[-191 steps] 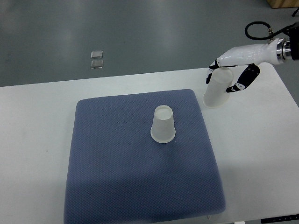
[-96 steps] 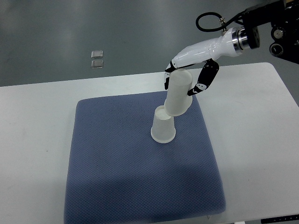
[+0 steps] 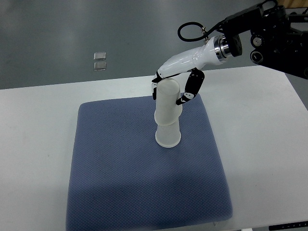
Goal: Stack paper cups
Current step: 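Lower the held cup onto the upside-down cup on the pad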
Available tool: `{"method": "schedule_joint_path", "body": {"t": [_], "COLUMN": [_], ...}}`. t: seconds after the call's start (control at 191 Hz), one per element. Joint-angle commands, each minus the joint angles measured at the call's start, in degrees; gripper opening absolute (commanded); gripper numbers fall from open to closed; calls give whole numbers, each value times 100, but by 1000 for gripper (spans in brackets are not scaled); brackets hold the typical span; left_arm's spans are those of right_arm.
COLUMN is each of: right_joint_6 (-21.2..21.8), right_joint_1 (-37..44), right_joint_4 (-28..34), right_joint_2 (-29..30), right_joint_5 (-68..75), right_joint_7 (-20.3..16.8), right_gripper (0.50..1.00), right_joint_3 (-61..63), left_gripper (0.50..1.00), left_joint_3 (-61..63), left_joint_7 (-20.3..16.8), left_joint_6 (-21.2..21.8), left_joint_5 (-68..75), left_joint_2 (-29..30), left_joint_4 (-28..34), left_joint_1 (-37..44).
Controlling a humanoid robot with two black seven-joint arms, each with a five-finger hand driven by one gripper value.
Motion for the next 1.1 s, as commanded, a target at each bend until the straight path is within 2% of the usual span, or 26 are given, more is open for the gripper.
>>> {"method": "schedule_joint_path", "body": {"t": [0.0, 0.634, 1.094], "right_joint_6": [-2, -125, -55], "right_joint_1": [-76, -349, -261], "right_joint_4": [-64, -512, -591], "right_joint_2": [28, 414, 379], "right_joint_5": [-10, -80, -19], "right_joint_7": [0, 9, 35], "right_gripper": [656, 656, 668], "right_joint_3": [0, 9, 9], "left_gripper": [1000, 1000, 1000], "left_joint_3": [0, 0, 0], "left_joint_7": [0, 0, 0], "left_joint_6": [0, 0, 0], "left_joint_5": [0, 0, 0], "left_joint_2": [0, 0, 0], "left_joint_4": [0, 0, 0], "left_joint_1": [6, -3, -3]}}
